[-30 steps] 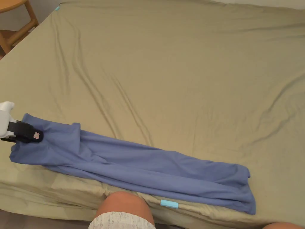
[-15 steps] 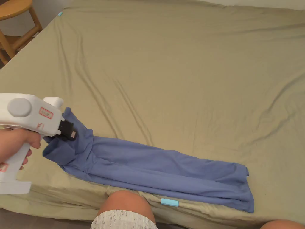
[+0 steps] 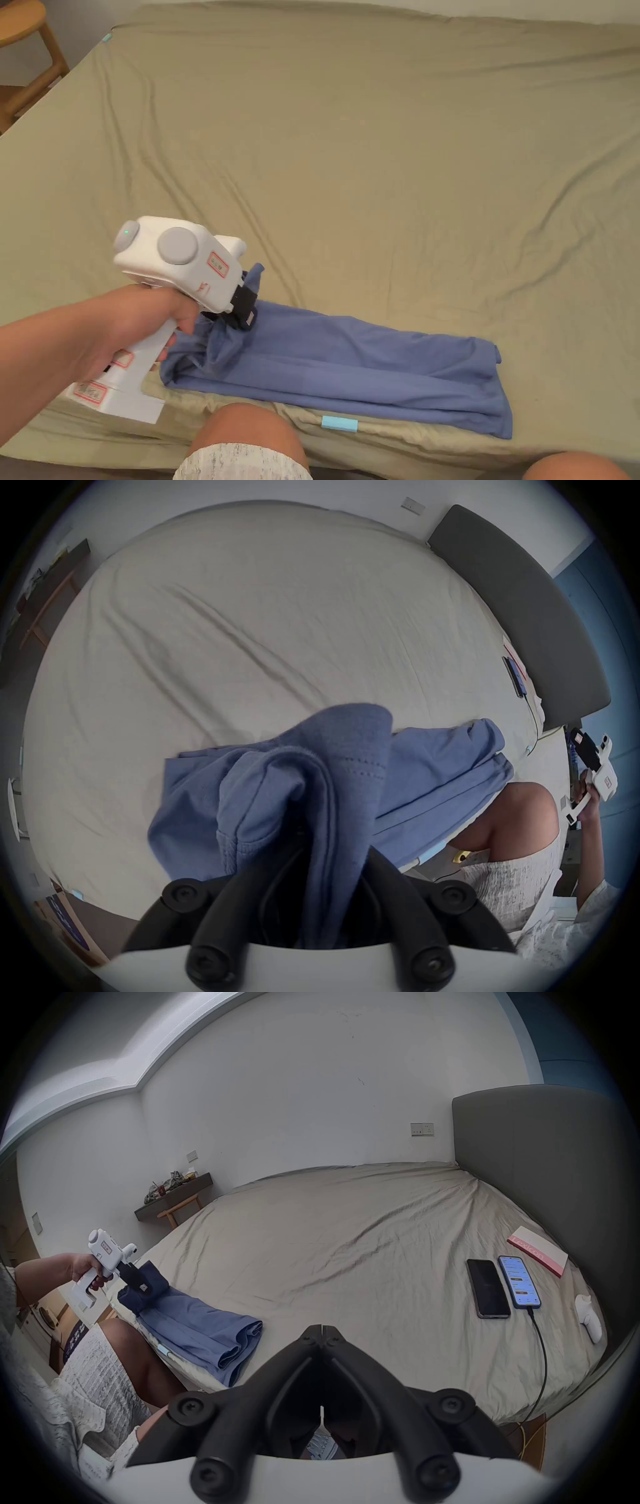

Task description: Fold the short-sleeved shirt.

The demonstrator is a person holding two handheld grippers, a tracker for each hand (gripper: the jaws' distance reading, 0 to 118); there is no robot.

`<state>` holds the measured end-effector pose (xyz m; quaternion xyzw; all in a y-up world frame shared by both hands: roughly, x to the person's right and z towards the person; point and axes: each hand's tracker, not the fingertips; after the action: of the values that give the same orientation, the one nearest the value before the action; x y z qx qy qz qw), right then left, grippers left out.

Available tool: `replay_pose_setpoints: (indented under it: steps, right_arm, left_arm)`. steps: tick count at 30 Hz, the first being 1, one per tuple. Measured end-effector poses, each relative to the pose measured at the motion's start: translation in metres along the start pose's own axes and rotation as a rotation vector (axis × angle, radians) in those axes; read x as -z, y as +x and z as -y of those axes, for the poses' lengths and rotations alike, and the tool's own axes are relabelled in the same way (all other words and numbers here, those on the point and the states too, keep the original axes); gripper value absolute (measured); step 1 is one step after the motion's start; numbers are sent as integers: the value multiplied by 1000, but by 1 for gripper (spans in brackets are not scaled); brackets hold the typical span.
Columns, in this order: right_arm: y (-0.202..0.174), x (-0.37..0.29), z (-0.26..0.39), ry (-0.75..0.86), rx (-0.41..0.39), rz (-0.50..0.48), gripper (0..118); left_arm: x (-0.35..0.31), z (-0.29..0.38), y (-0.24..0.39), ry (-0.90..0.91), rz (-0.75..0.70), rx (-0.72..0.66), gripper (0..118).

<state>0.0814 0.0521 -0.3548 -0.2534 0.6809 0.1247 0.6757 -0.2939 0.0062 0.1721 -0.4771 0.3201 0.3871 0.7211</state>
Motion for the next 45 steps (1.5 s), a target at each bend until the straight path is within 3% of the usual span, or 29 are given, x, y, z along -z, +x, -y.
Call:
replay_pose_setpoints:
  steps: [9, 15, 16, 20, 21, 22, 24, 26, 29, 35, 45]
  right_arm:
    - [6, -1, 3, -5, 9, 16, 0]
    - [6, 0, 5, -12, 15, 18, 0]
    - [6, 0, 5, -12, 15, 19, 0]
    - [3, 1, 2, -6, 21, 14, 0]
    - [2, 1, 1, -3, 20, 12, 0]
    - [0, 1, 0, -2, 18, 9, 0]
    - [-3, 1, -3, 2, 11, 2, 0]
    - [-4, 1, -5, 8, 8, -2, 0]
    - [-6, 1, -7, 15, 8, -13, 0]
    - [-9, 4, -10, 17, -8, -34, 0]
    - [-10, 11, -10, -3, -8, -37, 0]
  left_arm:
    - [43, -11, 18, -118, 32, 38, 5]
    - [44, -18, 22, -105, 193, 23, 53]
    - [39, -17, 28, -96, 224, 29, 55]
    - [26, -19, 31, -45, 321, 59, 50]
    - [20, -18, 29, -3, 340, 65, 34]
    - [11, -16, 27, 35, 343, 72, 0]
    - [-11, -7, 19, 133, 299, 76, 0]
    - [-24, 2, 2, 142, 414, 47, 0]
    - [-39, 19, -26, 187, 398, 1, 0]
    - [-27, 50, -98, 163, 425, -163, 0]
    - [24, 42, -83, 78, 519, -160, 0]
